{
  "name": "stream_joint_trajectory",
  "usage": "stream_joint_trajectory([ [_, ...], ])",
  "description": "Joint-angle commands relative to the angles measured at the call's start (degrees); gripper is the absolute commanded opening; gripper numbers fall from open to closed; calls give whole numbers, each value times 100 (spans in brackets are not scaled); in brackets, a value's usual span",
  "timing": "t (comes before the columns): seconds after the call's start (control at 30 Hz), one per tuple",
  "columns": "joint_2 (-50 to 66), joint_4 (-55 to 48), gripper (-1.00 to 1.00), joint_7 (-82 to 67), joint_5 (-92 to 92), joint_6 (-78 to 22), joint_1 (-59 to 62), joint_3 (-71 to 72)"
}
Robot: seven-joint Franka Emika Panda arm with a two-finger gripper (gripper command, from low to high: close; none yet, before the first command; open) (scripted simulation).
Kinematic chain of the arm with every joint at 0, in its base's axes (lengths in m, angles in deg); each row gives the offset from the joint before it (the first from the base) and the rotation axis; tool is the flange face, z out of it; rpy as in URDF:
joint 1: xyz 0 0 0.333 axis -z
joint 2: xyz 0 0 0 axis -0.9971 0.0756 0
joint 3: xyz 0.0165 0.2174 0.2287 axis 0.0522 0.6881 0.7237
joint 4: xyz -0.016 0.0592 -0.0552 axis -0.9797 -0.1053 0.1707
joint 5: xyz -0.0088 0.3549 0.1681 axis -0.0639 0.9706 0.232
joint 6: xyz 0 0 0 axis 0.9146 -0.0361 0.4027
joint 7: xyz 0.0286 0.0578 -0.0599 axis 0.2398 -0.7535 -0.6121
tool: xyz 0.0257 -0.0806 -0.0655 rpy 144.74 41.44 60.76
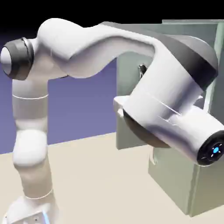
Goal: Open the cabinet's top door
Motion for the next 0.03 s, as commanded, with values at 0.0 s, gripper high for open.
stream_joint_trajectory([
  [0.0,67,-63,-100,-28,14,-64,52,18],
])
